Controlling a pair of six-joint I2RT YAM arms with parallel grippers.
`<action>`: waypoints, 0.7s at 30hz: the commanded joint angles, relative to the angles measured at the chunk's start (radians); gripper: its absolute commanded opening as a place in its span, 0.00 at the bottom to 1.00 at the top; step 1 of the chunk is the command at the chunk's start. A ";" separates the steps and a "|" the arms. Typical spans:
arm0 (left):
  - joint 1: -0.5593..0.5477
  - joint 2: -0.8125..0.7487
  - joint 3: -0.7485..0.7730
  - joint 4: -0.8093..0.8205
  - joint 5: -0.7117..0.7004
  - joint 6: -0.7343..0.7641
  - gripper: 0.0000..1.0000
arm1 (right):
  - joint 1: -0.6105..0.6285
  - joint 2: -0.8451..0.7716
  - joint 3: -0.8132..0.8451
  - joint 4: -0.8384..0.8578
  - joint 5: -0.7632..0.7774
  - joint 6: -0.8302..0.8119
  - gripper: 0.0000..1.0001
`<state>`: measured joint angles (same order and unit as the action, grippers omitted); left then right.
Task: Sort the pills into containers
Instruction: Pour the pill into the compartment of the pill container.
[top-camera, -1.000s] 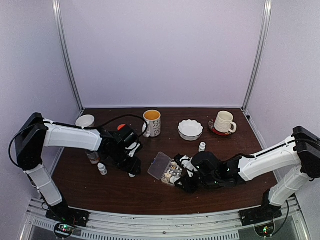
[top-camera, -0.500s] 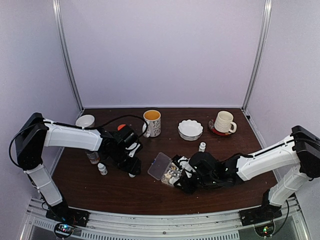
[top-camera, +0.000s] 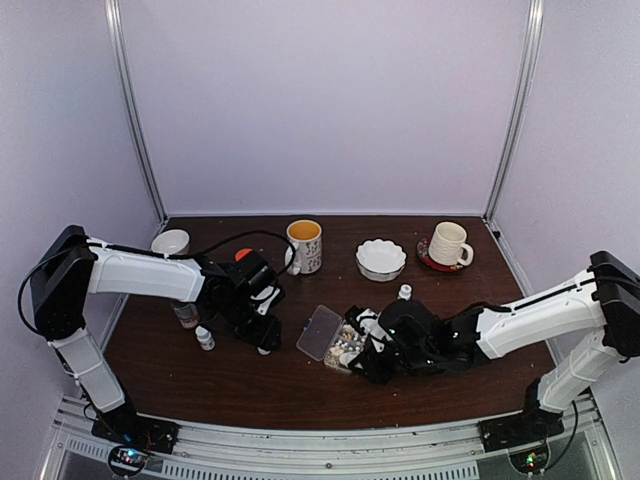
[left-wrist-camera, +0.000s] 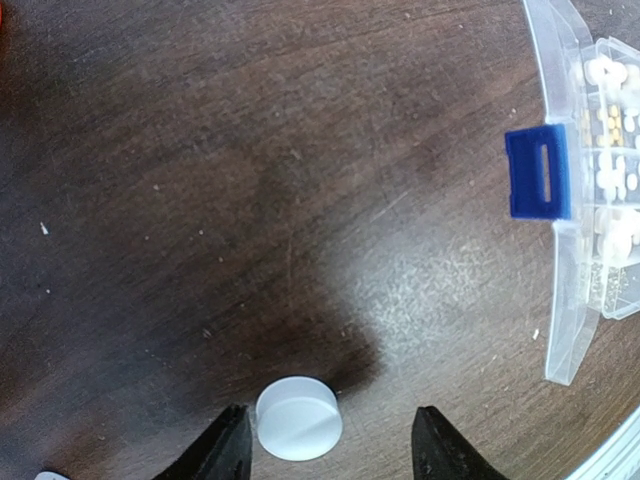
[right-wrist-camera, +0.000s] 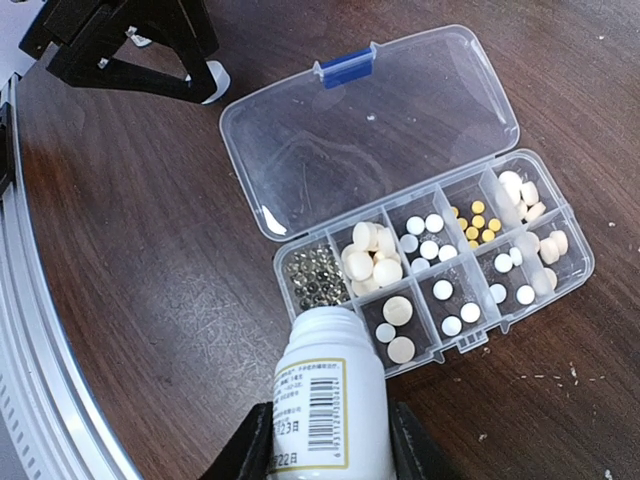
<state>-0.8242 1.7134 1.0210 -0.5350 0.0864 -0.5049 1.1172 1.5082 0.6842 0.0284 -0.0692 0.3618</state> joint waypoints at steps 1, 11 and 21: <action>0.006 0.013 0.008 -0.006 0.006 0.019 0.58 | 0.007 -0.031 0.035 -0.034 0.027 -0.015 0.00; 0.005 0.019 0.014 -0.011 0.006 0.021 0.58 | 0.007 -0.003 0.088 -0.130 0.021 -0.028 0.00; 0.005 0.016 0.011 0.000 0.008 0.017 0.58 | 0.006 -0.027 -0.093 0.142 0.002 0.005 0.00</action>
<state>-0.8242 1.7226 1.0210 -0.5488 0.0864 -0.4984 1.1179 1.4792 0.6258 0.0673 -0.0700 0.3489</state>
